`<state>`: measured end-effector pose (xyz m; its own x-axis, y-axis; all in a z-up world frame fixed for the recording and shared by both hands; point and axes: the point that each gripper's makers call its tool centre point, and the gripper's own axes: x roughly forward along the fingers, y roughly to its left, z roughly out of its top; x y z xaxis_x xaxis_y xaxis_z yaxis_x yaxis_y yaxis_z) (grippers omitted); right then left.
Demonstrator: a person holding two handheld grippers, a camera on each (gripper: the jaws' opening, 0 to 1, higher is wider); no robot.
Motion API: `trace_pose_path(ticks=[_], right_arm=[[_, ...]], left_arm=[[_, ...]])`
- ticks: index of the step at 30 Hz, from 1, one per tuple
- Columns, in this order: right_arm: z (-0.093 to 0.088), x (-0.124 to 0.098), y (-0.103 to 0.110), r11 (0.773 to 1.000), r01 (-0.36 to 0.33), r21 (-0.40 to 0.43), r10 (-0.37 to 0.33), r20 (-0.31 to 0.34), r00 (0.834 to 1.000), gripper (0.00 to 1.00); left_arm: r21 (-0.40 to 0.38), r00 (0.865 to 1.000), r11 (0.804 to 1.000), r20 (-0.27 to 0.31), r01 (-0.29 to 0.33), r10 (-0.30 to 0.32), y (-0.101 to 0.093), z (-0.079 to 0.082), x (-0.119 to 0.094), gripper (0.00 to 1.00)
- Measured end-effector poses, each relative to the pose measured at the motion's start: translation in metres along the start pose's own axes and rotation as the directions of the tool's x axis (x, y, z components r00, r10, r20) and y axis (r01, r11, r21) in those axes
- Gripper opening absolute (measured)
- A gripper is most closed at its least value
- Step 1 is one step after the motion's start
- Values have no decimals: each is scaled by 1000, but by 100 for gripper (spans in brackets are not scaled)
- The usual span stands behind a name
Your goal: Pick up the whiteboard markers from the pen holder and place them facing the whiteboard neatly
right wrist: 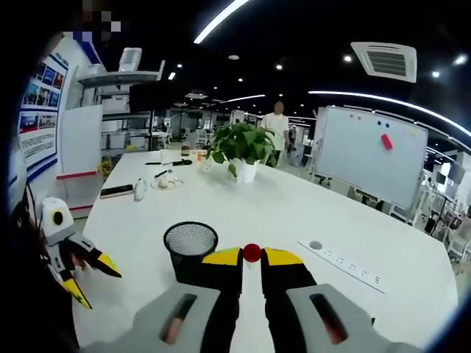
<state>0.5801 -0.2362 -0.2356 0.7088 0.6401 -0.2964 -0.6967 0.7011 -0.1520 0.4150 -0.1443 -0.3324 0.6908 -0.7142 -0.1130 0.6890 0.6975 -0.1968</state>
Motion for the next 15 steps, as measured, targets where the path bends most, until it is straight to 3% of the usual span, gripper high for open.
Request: trace_pose_path(ticks=[15], right_arm=[[2,-12,-10,1000,32,1,-32,16,999,13]], left_arm=[[5,1000,1000,-6,7,-7,-3,1,3,51]])
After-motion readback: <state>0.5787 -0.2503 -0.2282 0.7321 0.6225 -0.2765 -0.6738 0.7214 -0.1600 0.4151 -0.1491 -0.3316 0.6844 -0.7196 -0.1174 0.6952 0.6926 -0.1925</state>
